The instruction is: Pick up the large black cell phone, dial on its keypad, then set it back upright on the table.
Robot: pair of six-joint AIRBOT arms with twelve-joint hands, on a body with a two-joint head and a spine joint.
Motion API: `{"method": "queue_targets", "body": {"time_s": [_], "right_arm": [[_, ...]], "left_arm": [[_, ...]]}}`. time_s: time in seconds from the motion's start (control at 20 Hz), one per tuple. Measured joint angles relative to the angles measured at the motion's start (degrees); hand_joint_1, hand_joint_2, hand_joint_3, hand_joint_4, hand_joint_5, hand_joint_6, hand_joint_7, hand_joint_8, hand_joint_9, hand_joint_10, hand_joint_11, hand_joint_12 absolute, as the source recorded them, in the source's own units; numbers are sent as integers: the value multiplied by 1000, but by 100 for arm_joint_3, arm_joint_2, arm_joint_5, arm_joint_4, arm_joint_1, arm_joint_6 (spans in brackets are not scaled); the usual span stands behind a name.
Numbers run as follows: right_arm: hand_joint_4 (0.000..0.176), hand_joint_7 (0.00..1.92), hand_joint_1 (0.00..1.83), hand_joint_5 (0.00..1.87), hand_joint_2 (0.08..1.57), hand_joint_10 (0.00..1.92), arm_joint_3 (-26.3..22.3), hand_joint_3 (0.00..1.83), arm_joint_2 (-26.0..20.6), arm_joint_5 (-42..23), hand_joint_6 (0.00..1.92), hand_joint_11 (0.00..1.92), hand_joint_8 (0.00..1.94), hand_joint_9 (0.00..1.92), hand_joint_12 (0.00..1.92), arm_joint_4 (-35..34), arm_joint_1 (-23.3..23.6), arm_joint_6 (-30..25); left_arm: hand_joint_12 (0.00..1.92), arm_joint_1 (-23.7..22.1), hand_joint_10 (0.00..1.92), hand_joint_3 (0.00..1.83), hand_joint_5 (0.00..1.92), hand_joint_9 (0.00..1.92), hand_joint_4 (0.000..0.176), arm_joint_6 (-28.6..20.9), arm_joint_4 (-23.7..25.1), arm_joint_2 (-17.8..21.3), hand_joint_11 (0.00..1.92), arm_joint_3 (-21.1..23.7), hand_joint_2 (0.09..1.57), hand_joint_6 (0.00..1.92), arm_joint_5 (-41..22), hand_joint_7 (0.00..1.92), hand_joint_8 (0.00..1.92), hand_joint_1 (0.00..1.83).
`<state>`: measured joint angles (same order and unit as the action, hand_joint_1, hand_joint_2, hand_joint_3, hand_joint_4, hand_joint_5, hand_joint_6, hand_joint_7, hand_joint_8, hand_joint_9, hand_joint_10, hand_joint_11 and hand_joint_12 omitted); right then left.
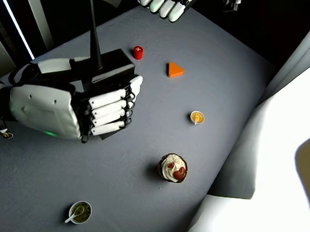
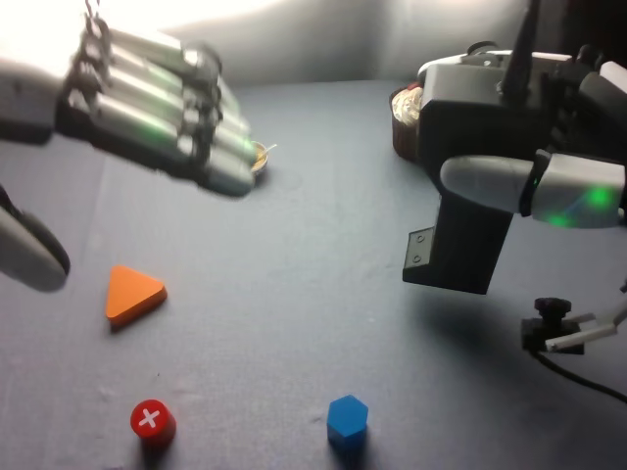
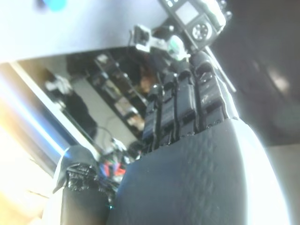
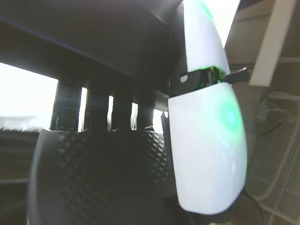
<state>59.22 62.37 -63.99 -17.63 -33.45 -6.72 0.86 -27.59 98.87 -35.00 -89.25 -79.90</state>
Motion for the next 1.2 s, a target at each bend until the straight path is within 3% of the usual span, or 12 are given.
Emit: {"method": "queue_targets", "body": {"time_s": [0.05, 0.1, 0.15, 0.2, 0.25, 0.4, 0.5, 0.55, 0.85, 0.95, 1.05, 1.2], "right_arm": [[0, 708, 1345, 869, 1214, 1580, 0, 0, 4, 68, 906, 735, 1472, 711, 1550, 55, 44, 15], [0, 714, 1346, 869, 1212, 1568, 11, 0, 26, 149, 912, 741, 1465, 718, 1539, 61, 116, 50], [0, 719, 1350, 868, 1205, 1532, 22, 0, 37, 203, 919, 783, 1448, 752, 1494, 44, 164, 63], [0, 724, 1351, 874, 1200, 1513, 22, 0, 50, 245, 902, 818, 1441, 768, 1464, 39, 240, 74], [0, 697, 1347, 871, 1210, 1553, 22, 1, 52, 275, 913, 791, 1469, 741, 1493, 52, 295, 81], [0, 678, 1345, 892, 1211, 1569, 24, 0, 68, 361, 904, 765, 1470, 731, 1548, 52, 505, 101], [0, 674, 1346, 885, 1209, 1547, 42, 0, 87, 396, 923, 788, 1464, 751, 1506, 70, 625, 107], [0, 653, 1344, 891, 1212, 1545, 68, 1, 114, 404, 930, 794, 1477, 747, 1457, 79, 688, 118], [0, 741, 1357, 904, 1179, 1429, 153, 0, 216, 474, 939, 824, 1356, 827, 1403, 52, 1067, 249], [0, 738, 1356, 899, 1181, 1447, 153, 0, 219, 476, 939, 833, 1364, 819, 1401, 98, 1102, 256], [0, 724, 1355, 906, 1184, 1458, 155, 0, 229, 605, 935, 826, 1372, 812, 1422, 79, 1178, 299], [0, 709, 1352, 893, 1194, 1491, 153, 1, 240, 662, 915, 802, 1429, 786, 1461, 166, 1294, 302]], "left_arm": [[1142, 0, 133, 0, 226, 495, 57, 105, 131, -35, 22, -35, 1168, 5, 22, 368, 20, 506], [1623, -7, 833, 2, 236, 546, 76, 120, 70, -46, 144, -61, 1180, 0, 76, 583, 28, 796], [1782, -52, 1271, 5, 234, 606, 89, 151, 79, -48, 248, -61, 1208, 0, 160, 735, 110, 984], [1893, -59, 1587, 11, 221, 577, 108, 164, 103, -50, 301, -74, 1239, 3, 278, 703, 1170, 1220], [1915, -59, 1854, 13, 164, 530, 95, 173, 138, -55, 446, -79, 1291, 15, 354, 616, 1513, 1258], [1921, -79, 1920, 4, 91, 683, 95, 223, 236, -55, 747, -15, 1277, 3, 597, 648, 1560, 1291], [1921, -129, 1921, 4, 53, 687, 97, 227, 249, -96, 754, 24, 1278, 0, 778, 646, 1576, 1298], [1921, -136, 1921, 1, 15, 722, 116, 243, 227, -127, 749, 72, 1273, 1, 942, 659, 1572, 1312], [1921, -214, 1921, 15, 0, 768, 106, 249, 409, -350, 625, 76, 1304, 0, 1860, 602, 1665, 1306], [1921, -214, 1851, 31, 0, 578, 100, 251, 444, -361, 561, 87, 1294, 0, 2048, 540, 1633, 1449], [1921, -212, 1906, 531, 0, 595, 104, 269, 494, -378, 461, 87, 1061, 0, 2190, 540, 1715, 1466], [1921, -212, 1917, 652, 0, 617, 110, 337, 553, -409, 369, 87, 1000, 0, 2428, 552, 1735, 1473]]}}
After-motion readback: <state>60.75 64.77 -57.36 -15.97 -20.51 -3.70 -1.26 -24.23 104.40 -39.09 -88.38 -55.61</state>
